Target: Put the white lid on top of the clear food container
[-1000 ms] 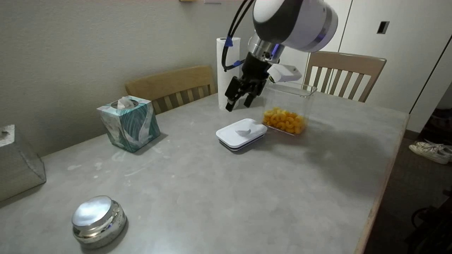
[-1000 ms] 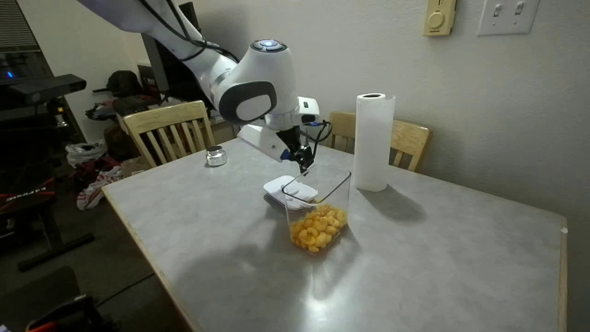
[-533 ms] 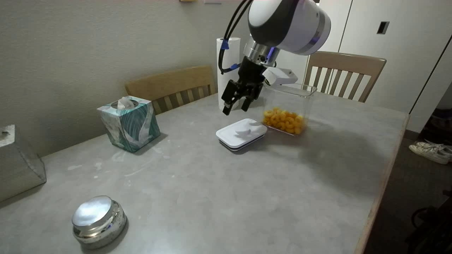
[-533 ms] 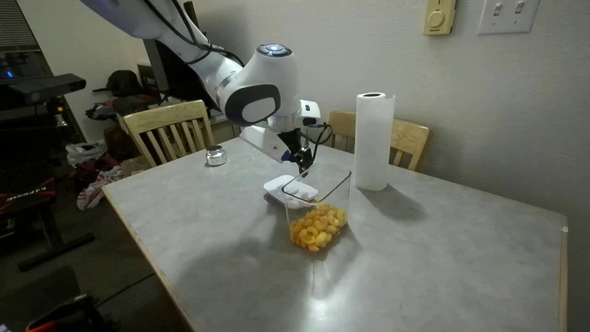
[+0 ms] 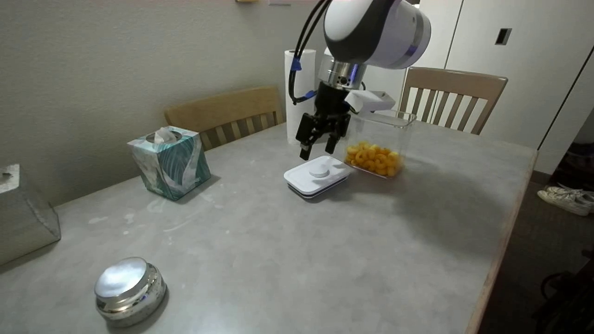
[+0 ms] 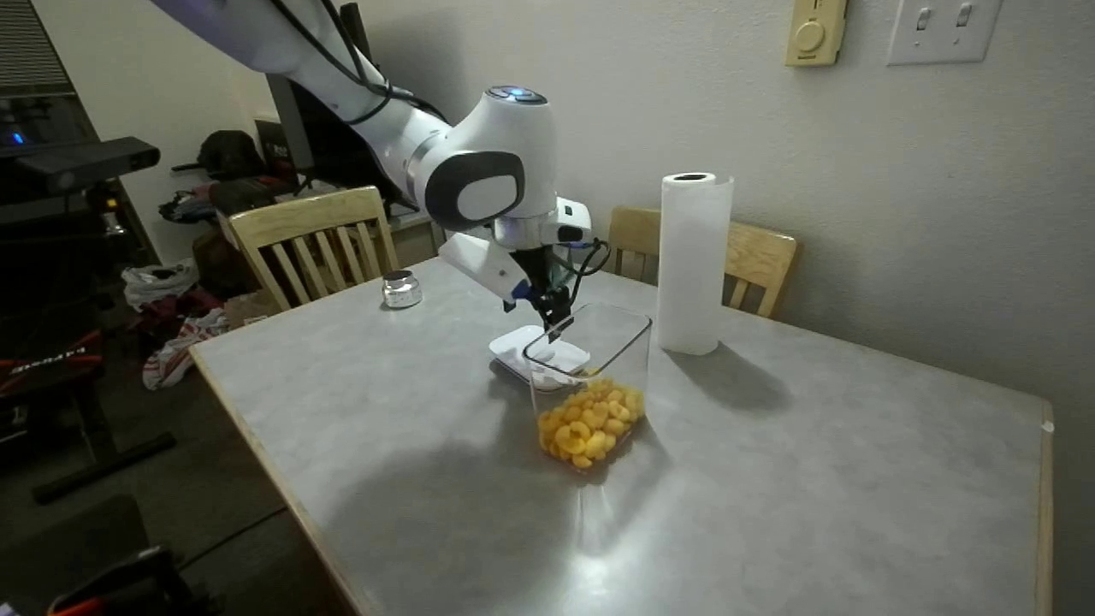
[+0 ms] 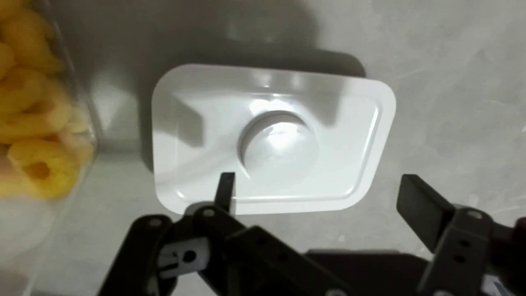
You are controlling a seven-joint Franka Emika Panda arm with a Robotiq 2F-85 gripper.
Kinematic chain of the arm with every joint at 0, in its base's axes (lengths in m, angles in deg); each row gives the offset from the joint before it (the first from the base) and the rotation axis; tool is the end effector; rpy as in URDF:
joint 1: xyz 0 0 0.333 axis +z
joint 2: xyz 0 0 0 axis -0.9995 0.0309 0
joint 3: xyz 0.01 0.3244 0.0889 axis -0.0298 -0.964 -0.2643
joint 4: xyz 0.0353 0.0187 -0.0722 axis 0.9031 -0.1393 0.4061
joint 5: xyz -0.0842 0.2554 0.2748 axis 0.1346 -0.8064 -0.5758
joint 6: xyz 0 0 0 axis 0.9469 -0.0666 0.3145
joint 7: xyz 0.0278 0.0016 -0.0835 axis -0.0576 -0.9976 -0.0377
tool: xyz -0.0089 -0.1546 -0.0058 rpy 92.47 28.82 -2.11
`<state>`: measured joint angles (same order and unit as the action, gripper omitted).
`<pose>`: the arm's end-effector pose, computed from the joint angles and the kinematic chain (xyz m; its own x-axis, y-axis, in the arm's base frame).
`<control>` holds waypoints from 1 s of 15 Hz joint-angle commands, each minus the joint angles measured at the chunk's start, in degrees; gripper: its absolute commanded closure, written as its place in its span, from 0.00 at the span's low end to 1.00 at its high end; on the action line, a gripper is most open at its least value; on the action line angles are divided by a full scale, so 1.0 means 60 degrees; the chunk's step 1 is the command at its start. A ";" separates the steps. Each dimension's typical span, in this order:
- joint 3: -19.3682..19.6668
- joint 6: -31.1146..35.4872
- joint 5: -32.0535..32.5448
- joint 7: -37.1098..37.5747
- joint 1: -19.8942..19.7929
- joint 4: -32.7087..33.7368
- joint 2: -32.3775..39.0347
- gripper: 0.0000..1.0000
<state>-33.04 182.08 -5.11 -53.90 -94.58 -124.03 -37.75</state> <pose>0.6883 0.0167 0.1884 0.9868 0.0021 0.1617 0.0342 -0.9800 -0.1962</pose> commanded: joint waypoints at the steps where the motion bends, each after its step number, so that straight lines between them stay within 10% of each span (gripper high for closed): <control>1: 0.0342 -0.0301 0.0425 0.0141 0.0191 0.0699 0.0508 0.00; 15: 0.1424 -0.2668 0.1848 0.1825 0.1282 0.2953 0.1895 0.00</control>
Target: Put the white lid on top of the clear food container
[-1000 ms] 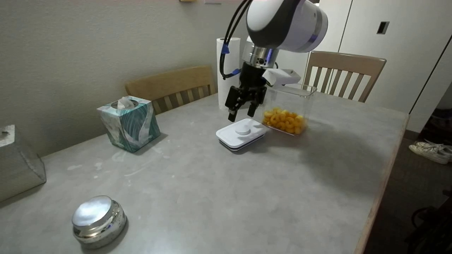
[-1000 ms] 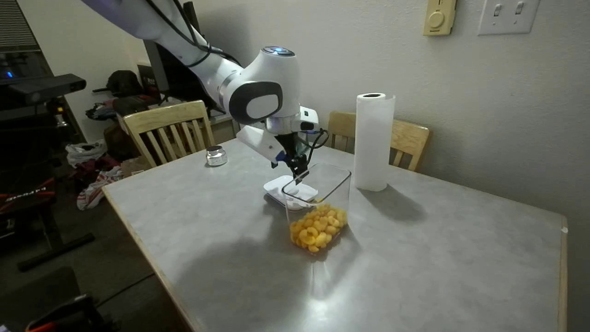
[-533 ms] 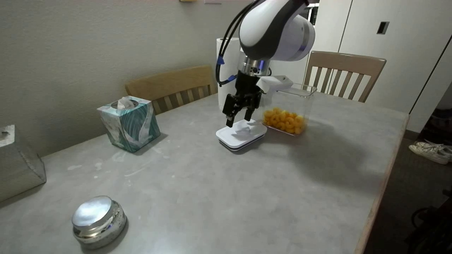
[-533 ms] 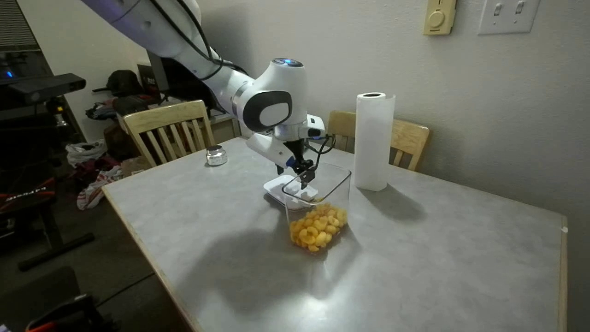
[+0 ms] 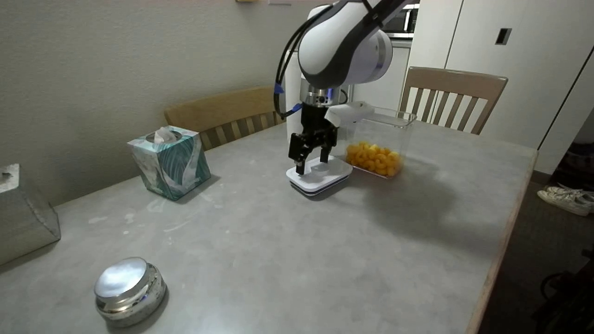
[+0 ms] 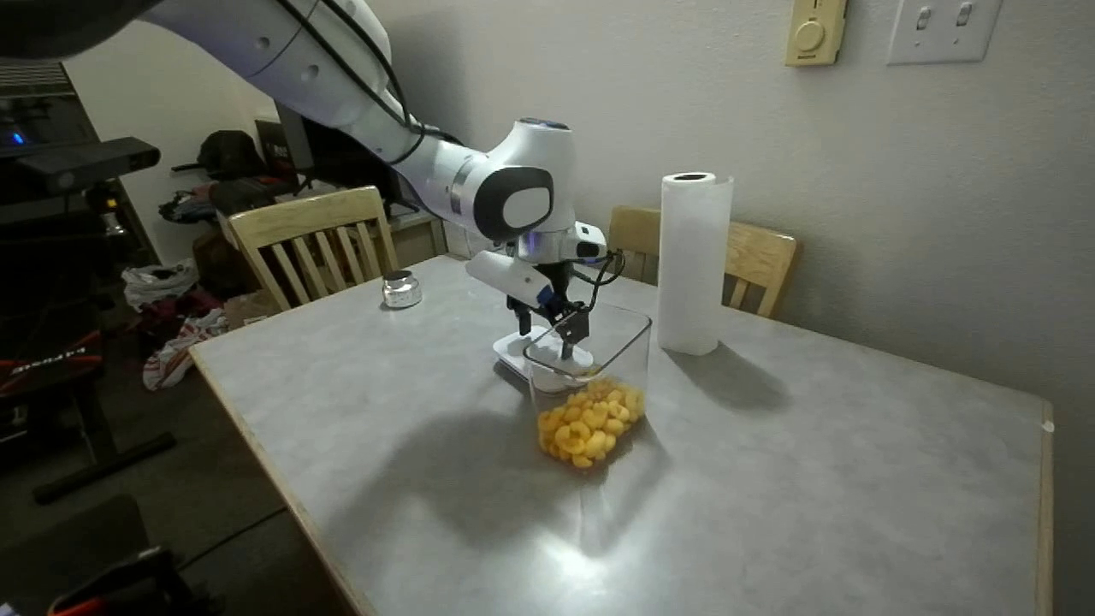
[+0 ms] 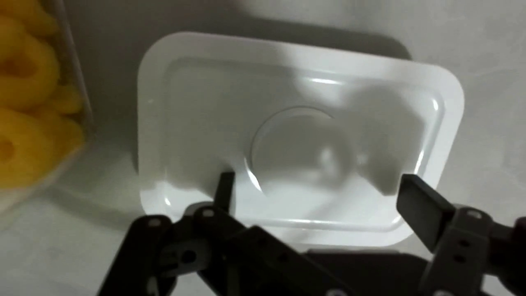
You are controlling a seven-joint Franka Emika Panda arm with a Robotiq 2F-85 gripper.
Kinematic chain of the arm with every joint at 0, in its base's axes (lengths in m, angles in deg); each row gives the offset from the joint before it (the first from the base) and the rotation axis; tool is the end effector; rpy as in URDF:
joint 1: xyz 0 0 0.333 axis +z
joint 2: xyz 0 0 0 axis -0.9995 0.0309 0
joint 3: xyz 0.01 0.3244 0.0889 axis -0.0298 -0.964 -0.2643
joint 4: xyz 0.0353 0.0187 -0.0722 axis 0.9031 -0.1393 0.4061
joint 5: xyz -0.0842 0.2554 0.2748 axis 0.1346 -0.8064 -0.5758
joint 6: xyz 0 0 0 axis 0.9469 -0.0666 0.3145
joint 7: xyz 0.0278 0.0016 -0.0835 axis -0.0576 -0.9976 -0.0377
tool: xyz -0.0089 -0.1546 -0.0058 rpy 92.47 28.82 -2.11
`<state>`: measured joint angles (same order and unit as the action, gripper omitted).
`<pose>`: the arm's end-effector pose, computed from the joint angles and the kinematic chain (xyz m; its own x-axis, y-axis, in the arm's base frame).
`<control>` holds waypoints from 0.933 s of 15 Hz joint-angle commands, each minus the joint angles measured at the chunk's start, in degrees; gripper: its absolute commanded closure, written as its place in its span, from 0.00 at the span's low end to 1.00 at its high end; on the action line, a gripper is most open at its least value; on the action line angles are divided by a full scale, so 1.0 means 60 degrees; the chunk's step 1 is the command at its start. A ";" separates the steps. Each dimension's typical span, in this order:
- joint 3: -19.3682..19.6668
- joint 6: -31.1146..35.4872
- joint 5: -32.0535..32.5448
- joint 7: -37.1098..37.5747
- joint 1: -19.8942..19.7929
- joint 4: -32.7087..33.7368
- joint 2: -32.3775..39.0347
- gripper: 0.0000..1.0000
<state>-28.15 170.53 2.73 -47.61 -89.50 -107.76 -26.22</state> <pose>0.7262 0.0229 0.1415 0.9986 0.0426 0.0312 0.0454 -0.9944 -0.0956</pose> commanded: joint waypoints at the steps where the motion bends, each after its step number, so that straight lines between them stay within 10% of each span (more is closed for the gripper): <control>1: 0.0829 -0.0987 0.0780 0.1138 0.0601 0.0187 -0.0137 0.00; 14: 0.1027 -0.1868 0.1288 0.2041 0.0913 0.0575 -0.0080 0.00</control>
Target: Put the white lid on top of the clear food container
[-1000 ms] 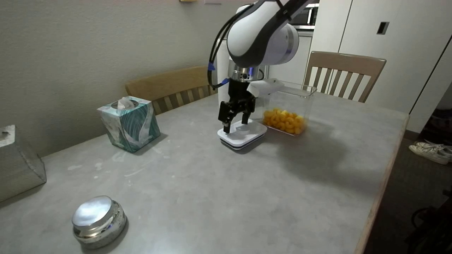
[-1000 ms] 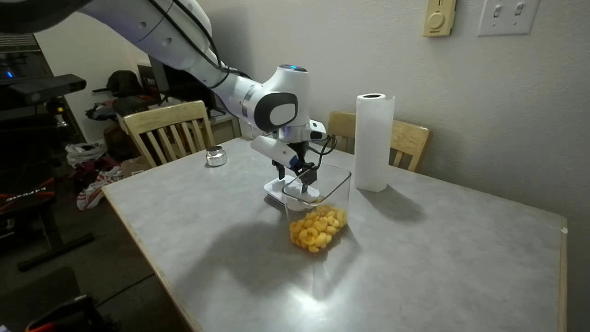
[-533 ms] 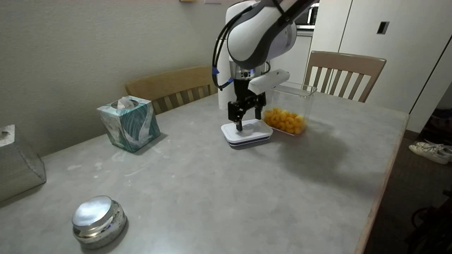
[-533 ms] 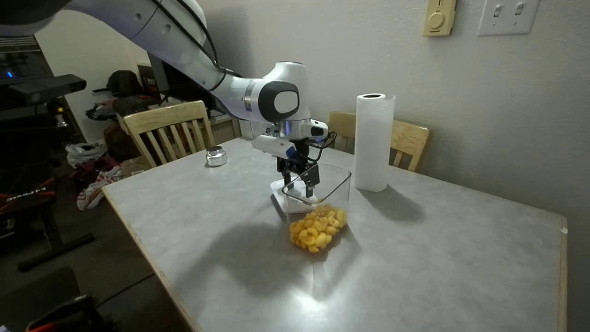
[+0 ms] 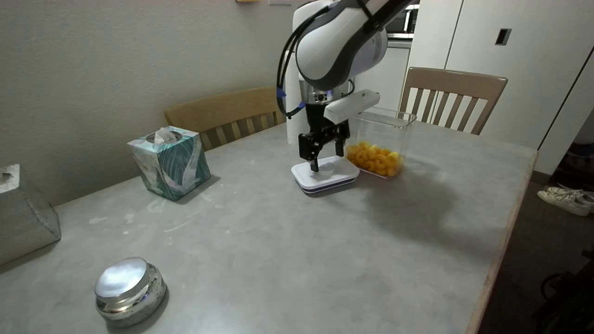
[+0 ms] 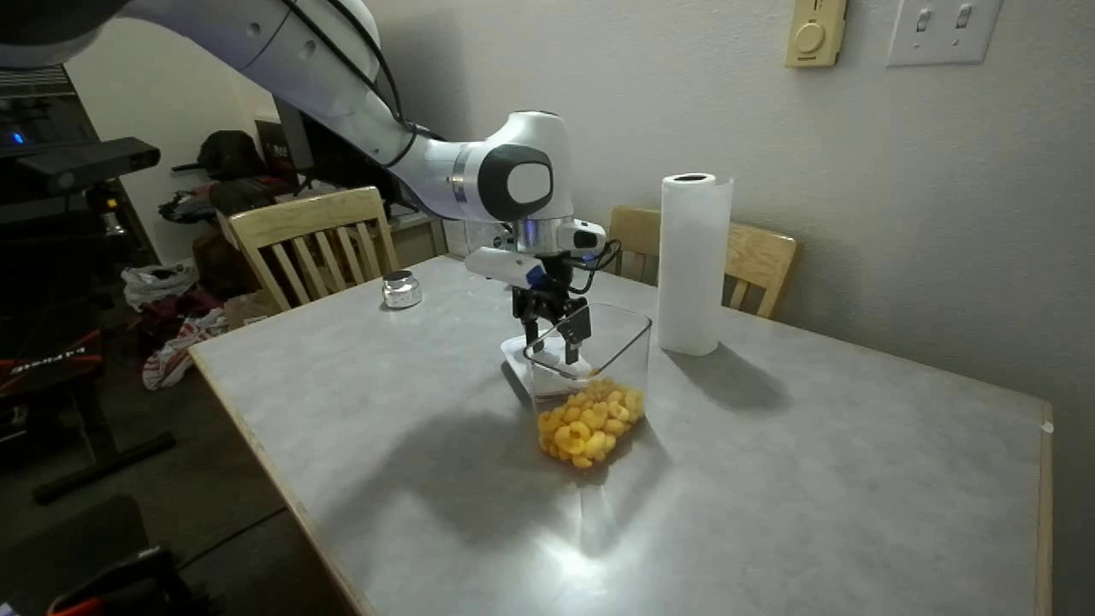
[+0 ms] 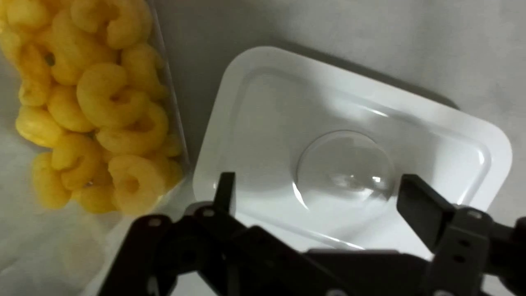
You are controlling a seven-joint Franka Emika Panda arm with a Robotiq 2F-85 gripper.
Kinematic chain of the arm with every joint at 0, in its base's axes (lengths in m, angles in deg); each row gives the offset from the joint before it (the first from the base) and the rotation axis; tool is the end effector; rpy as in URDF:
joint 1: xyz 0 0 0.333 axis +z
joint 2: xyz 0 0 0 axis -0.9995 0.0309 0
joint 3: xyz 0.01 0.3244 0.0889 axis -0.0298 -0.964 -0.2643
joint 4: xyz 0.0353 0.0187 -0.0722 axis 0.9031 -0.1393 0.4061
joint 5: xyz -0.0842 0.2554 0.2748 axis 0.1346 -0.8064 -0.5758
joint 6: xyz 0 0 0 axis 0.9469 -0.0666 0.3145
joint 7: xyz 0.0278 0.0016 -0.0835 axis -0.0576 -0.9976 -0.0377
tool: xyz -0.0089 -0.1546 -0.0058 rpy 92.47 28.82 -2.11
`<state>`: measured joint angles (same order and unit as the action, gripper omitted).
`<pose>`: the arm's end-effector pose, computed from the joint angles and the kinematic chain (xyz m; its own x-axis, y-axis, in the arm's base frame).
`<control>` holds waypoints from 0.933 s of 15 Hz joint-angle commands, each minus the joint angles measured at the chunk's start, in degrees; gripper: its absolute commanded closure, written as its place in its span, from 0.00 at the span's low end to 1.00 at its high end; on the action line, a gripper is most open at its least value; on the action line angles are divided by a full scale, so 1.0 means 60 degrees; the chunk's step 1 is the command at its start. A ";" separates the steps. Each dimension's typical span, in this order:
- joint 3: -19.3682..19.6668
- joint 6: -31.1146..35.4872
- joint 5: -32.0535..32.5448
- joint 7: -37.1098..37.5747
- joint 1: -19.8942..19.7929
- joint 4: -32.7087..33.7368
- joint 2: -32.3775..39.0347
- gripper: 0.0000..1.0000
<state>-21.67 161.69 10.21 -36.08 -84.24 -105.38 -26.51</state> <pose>0.7177 0.0115 0.1495 0.9958 -0.0569 -0.0724 -0.0502 -0.9946 0.0911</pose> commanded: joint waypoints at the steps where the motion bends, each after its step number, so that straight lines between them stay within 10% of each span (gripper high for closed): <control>1: -0.0081 -0.0404 0.0011 0.0104 0.0027 0.0203 -0.0017 0.00; 10: -0.0205 -0.0472 -0.0174 0.0198 -0.0025 0.0204 0.0073 0.04; 14: -0.0249 -0.0389 -0.0273 0.0207 -0.0081 0.0147 0.0092 0.37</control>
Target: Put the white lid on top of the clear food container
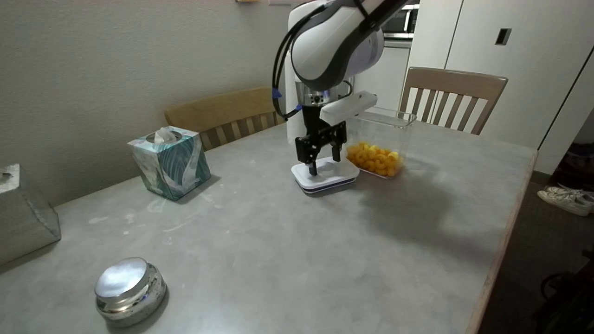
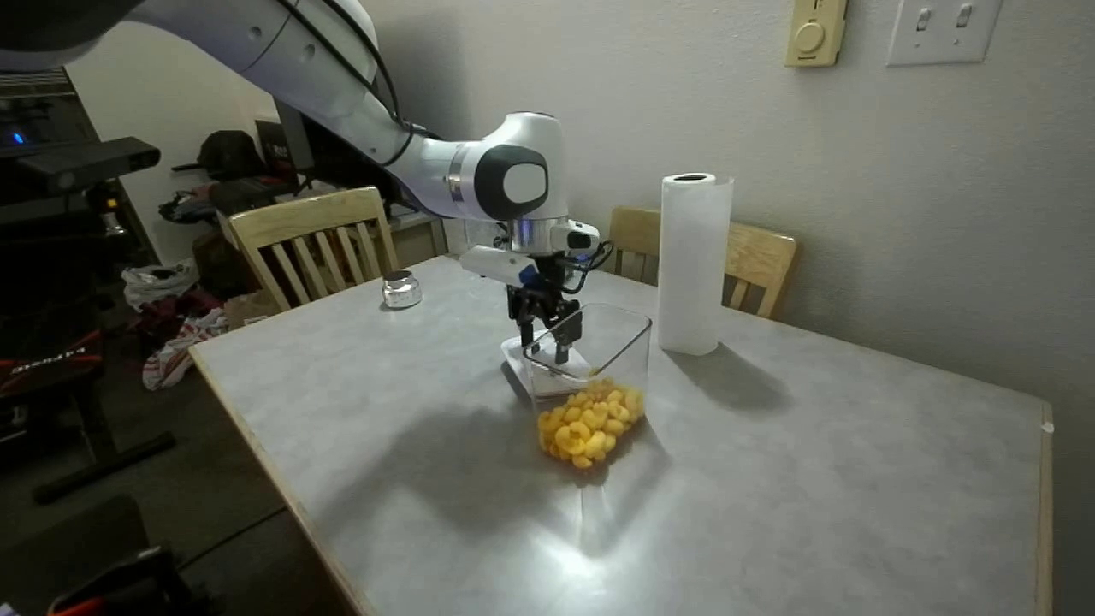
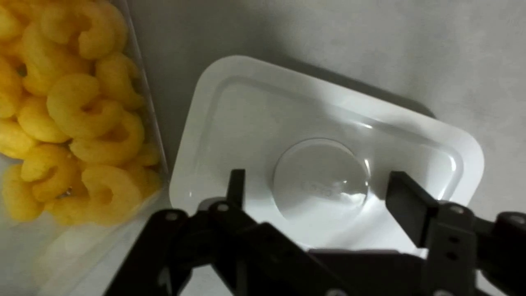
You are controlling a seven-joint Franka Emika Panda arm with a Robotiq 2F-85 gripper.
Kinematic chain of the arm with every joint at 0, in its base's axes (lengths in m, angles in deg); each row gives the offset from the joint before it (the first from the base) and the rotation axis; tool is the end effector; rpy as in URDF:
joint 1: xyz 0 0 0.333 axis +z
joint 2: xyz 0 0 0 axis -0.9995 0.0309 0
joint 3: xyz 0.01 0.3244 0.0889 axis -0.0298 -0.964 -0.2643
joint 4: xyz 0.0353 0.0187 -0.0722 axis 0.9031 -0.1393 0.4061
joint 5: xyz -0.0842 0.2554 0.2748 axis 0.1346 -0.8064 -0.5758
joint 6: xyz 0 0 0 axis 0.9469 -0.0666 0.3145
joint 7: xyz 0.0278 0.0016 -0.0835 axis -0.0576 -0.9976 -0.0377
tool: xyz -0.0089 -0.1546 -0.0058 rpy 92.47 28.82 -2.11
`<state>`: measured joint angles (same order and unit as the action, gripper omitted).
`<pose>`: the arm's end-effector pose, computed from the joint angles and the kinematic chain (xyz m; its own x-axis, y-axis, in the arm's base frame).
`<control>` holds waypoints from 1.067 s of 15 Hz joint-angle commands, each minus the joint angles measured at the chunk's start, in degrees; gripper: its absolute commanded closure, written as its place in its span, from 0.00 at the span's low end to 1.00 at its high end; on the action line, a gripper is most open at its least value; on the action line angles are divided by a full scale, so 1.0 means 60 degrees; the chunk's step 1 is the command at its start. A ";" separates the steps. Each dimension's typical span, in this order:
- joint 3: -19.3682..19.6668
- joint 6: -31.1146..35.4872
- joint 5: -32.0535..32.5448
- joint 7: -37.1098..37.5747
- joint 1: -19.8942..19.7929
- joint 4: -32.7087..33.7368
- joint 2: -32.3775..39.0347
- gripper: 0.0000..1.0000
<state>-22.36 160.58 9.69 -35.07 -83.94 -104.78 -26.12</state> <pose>0.7165 0.0232 0.1472 0.9939 -0.0671 -0.0880 -0.0602 -0.9950 0.0791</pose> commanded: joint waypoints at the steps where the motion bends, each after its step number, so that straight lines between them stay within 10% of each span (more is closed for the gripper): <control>1: -0.0152 -0.0202 -0.0211 0.0028 -0.0138 0.0069 0.0048 0.39; 6: -0.0200 -0.0108 -0.0342 -0.0023 -0.0168 0.0103 0.0027 0.71; 16: -0.1599 0.2081 -0.1457 -0.3246 -0.1495 -0.0820 -0.0593 0.71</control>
<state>-27.36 169.17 4.25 -46.02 -88.27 -105.45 -26.37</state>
